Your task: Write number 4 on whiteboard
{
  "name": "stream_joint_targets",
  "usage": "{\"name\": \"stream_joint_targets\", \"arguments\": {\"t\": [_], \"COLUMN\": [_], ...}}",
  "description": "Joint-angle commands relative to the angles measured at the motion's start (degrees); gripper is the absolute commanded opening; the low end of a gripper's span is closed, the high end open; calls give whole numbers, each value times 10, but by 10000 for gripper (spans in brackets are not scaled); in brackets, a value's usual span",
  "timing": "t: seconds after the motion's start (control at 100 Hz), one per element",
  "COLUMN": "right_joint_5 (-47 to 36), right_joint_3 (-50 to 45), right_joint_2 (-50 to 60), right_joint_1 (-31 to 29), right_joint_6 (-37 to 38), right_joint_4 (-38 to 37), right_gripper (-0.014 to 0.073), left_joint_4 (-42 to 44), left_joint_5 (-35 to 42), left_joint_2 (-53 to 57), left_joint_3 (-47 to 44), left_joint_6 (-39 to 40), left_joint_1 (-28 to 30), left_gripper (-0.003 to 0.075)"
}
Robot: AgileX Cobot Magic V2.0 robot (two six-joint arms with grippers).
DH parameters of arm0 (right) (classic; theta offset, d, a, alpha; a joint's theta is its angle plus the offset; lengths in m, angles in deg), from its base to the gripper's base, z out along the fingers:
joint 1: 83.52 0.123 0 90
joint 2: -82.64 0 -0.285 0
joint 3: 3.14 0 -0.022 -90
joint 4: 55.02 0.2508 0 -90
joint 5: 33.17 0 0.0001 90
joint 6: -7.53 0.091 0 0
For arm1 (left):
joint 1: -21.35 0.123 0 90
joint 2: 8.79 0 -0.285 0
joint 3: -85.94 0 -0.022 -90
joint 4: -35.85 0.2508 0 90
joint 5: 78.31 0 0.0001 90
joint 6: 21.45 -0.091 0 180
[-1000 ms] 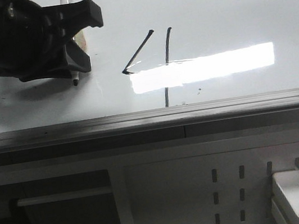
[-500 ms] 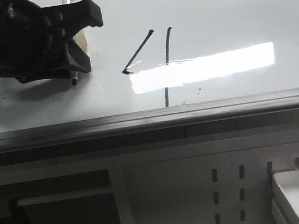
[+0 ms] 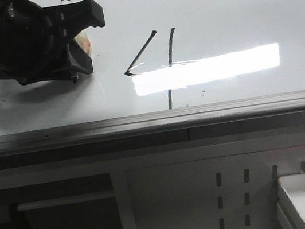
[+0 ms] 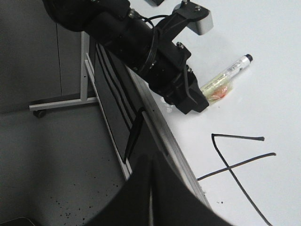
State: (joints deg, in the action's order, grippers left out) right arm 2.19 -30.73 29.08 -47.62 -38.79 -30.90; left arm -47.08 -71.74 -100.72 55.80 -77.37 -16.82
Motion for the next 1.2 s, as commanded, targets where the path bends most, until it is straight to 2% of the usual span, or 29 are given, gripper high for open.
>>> {"name": "stream_joint_targets", "arguments": {"t": [0.0, 0.23, 0.42, 0.69, 0.74, 0.96, 1.03, 1.19], "right_joint_5": [-39, -43, -44, -44, -44, -45, -47, -59], "right_joint_3": [16, 16, 16, 16, 16, 16, 16, 16], "right_joint_2": [5, 5, 5, 5, 5, 5, 5, 12], "right_joint_1": [-5, -5, -5, -5, -5, -5, -5, -5], "right_joint_6": [0, 0, 0, 0, 0, 0, 0, 0], "right_joint_4": [19, 24, 25, 25, 25, 25, 25, 27], "right_gripper": [-64, -64, -64, -64, -64, -64, -64, -64], "left_joint_4": [-3, -3, -3, -3, -3, -3, -3, -3], "left_joint_5": [38, 38, 38, 38, 38, 38, 38, 31], "left_joint_2": [5, 5, 5, 5, 5, 6, 8, 34], "left_joint_3": [11, 11, 11, 11, 11, 11, 11, 11], "left_joint_6": [4, 4, 4, 4, 4, 4, 4, 4], "left_joint_1": [2, 2, 2, 2, 2, 2, 2, 2], "left_gripper": [160, 167, 307, 325, 355, 576, 603, 608]}}
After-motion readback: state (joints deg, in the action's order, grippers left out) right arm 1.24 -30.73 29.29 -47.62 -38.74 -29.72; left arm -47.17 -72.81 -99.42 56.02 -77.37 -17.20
